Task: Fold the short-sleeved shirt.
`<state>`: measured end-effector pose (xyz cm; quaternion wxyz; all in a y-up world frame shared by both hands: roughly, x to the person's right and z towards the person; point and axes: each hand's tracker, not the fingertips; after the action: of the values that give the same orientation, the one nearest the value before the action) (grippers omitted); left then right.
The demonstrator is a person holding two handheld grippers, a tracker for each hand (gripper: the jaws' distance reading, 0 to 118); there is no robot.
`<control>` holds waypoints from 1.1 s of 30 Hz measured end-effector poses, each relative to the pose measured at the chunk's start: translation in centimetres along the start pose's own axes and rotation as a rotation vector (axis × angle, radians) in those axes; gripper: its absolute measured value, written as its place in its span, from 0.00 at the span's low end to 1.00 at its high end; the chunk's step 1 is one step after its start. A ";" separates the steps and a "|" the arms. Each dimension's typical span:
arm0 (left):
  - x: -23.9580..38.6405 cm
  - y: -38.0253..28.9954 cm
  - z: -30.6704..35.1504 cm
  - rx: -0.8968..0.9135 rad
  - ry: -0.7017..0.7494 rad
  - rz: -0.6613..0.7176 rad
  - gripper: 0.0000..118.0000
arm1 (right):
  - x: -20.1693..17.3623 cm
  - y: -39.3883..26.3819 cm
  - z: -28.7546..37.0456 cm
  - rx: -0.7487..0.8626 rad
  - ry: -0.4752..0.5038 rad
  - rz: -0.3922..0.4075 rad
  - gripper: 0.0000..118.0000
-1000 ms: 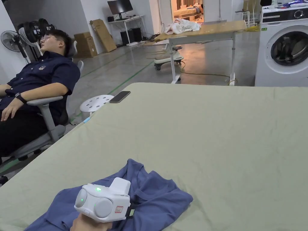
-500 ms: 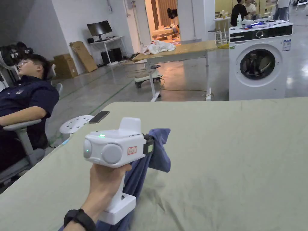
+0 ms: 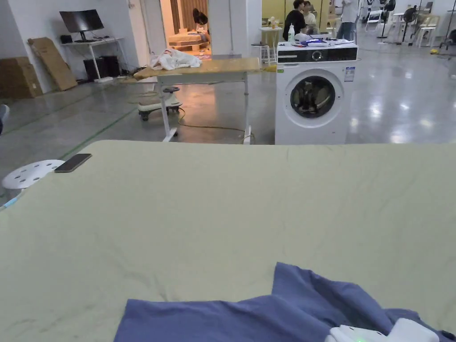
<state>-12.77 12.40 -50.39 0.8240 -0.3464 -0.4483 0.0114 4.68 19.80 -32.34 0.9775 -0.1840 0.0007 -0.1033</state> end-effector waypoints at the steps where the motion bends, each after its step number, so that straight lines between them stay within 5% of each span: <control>1: 1.3 -0.6 -0.7 0.010 -0.017 0.023 0.00 | 0.2 -0.1 0.2 -0.005 -0.005 -0.004 0.00; 4: 3.7 -1.8 -1.9 -0.011 -0.043 0.007 0.07 | 0.4 -0.1 0.6 -0.007 -0.017 -0.005 0.00; 7: 3.3 -1.6 0.2 0.069 -0.057 0.015 0.54 | 0.1 0.2 0.7 -0.004 -0.019 0.012 0.00; 8: 2.8 -1.1 2.1 0.118 -0.046 0.017 0.62 | 0.0 0.4 0.5 -0.002 -0.011 0.024 0.00; 14: 0.0 1.1 17.5 0.421 0.277 -0.093 0.66 | -2.0 2.2 -1.2 0.048 0.042 0.108 0.00; 17: -0.3 -0.2 24.9 0.513 0.498 -0.102 0.66 | -3.7 3.3 -1.9 0.091 0.081 0.161 0.00; 22: 0.8 -4.6 33.0 0.756 0.831 -0.212 0.62 | -5.9 4.3 -2.5 0.133 0.171 0.138 0.00; 26: 0.3 -7.0 36.5 0.719 1.034 -0.061 0.49 | -7.9 3.8 -2.8 0.167 0.134 0.243 0.00; 29: -0.4 -8.8 38.3 0.703 1.037 -0.015 0.07 | -8.0 3.1 -2.8 0.154 0.161 0.227 0.00; 30: -0.3 -9.7 38.8 0.735 1.093 0.014 0.00 | -8.0 2.9 -2.8 0.153 0.163 0.224 0.00; 33: 0.2 -10.8 40.0 0.717 1.085 0.044 0.00 | -7.8 2.6 -2.5 0.145 0.146 0.215 0.00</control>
<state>-45.70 26.69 -29.62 0.9974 -0.0155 0.0705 0.0006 -2.50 22.83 -35.93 0.9910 -0.1036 0.0840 -0.0111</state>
